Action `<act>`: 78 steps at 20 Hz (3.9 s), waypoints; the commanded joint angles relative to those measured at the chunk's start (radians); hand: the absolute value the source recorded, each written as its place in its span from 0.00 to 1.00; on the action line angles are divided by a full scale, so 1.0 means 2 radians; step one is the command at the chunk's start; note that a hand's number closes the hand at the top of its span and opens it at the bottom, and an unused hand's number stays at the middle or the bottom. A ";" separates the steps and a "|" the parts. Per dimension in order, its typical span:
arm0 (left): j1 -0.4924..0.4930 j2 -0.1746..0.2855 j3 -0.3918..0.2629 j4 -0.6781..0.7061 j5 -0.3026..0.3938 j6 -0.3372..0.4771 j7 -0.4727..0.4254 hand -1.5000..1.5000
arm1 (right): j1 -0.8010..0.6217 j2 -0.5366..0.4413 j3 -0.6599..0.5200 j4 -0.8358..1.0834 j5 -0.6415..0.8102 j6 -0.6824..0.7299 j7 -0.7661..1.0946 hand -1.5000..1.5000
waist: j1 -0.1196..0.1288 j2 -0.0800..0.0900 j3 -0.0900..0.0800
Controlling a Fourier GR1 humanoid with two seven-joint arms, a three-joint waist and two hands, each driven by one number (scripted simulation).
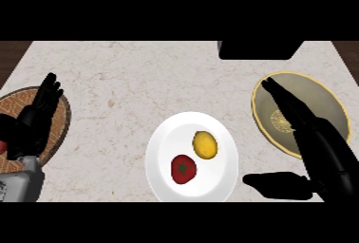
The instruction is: Pick the lemon from the plate and place it in the bowl
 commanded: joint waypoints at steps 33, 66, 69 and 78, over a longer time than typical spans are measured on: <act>0.018 -0.016 0.011 -0.033 -0.013 -0.022 0.015 0.50 | -0.169 0.122 0.098 0.360 0.023 0.223 0.002 0.00 | -0.002 0.000 0.001; -0.001 -0.034 0.035 -0.030 -0.049 -0.032 0.021 0.50 | -0.140 0.251 0.009 0.529 0.155 0.222 -0.137 1.00 | 0.000 0.000 0.001; -0.011 -0.037 0.046 0.012 -0.042 -0.041 -0.009 0.50 | -0.124 0.251 0.023 0.546 0.180 0.179 -0.166 1.00 | -0.001 0.001 0.001; -0.001 -0.042 0.045 0.010 -0.046 -0.041 -0.013 0.50 | -0.177 0.251 -0.021 0.534 0.219 0.121 -0.084 1.00 | -0.003 0.000 0.001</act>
